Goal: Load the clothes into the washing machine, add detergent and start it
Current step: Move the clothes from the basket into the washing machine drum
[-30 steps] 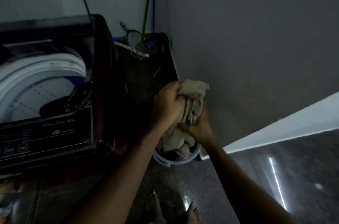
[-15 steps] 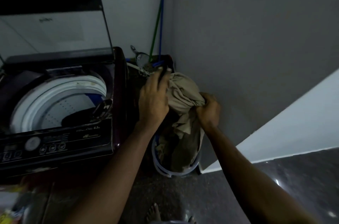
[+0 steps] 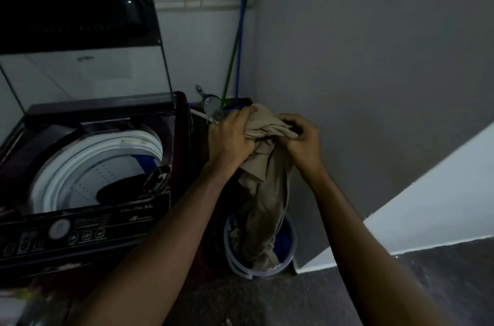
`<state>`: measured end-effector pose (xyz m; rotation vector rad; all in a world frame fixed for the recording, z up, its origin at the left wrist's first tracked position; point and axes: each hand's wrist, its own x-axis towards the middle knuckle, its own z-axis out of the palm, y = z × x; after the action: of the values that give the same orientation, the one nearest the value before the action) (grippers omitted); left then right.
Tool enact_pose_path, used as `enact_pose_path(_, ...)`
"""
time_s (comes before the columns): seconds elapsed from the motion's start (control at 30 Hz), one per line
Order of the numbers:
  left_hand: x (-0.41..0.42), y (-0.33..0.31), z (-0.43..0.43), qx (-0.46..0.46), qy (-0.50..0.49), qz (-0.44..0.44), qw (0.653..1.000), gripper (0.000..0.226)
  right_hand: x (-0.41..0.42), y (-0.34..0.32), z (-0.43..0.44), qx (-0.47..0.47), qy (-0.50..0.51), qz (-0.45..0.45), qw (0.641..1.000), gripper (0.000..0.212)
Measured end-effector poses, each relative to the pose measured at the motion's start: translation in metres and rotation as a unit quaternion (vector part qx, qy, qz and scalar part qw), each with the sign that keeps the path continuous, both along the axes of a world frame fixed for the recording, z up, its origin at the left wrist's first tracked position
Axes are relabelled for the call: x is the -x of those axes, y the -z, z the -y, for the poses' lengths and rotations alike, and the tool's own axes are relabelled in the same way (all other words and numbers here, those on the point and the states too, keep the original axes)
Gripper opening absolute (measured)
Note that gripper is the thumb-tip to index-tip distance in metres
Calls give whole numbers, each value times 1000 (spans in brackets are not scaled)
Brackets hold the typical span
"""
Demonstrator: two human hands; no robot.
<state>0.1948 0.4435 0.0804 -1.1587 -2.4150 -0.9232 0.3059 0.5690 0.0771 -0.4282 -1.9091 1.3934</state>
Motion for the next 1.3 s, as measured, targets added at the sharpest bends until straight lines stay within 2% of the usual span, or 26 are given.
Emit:
enact_pose_path(0.07,3,-10,-4,-28,-1,3,1000,50,-15,14,-5,58,-31,31,997,52)
enact_pose_path(0.17,3,-21,-4,-67,-12,45,997,46,-32,46,-3,90,-87,133,983,95)
enact_pose_path(0.27,0,-30,-1,-124,9,103,987,37,-27,73,12,82,-99,152,980,108)
enact_pose_path(0.33,-4,-35,3,-150,29,126,980,35,-20,83,19,96,-70,137,984,91)
enact_pose_path(0.4,-7,-33,11,-160,35,145,976,36,-16,86,21,106,-35,138,984,55)
enact_pose_path(0.5,0,-18,30,-163,0,189,968,30,-19,79,13,110,42,111,987,14)
enact_pose_path(0.57,10,-4,45,-120,-43,189,974,27,-21,63,4,115,119,73,984,20)
enact_pose_path(0.63,16,13,54,-29,-81,162,983,30,-19,39,-6,113,172,38,978,19)
enact_pose_path(0.7,14,31,55,44,-105,152,982,41,-10,12,-13,104,171,22,979,17)
enact_pose_path(0.73,11,38,53,49,-100,178,978,49,-4,0,-14,111,157,23,981,17)
enact_pose_path(0.77,8,43,50,33,-74,227,971,58,3,-12,-12,126,143,30,981,17)
enact_pose_path(0.83,1,52,43,-10,43,345,938,85,13,-30,-3,196,124,29,972,19)
enact_pose_path(0.9,-10,61,37,-17,132,399,907,115,20,-41,7,287,105,13,952,18)
enact_pose_path(0.93,-16,64,33,-20,149,416,897,121,24,-47,13,336,93,10,937,18)
enact_pose_path(1.0,-27,70,24,-59,132,449,882,108,32,-53,20,452,65,22,889,23)
enact_pose_path(1.07,-34,67,16,-132,57,467,873,76,36,-56,28,520,17,57,852,30)
enact_pose_path(1.13,-33,58,13,-195,-37,455,868,53,34,-56,33,510,-30,67,857,29)
enact_pose_path(1.23,-25,49,18,-229,-64,402,884,42,20,-57,28,516,-154,20,842,28)
enact_pose_path(1.27,-23,47,20,-236,-68,396,885,41,14,-54,19,473,-191,12,860,34)
enact_pose_path(1.3,-22,45,21,-242,-79,391,884,44,8,-48,10,396,-208,25,894,49)
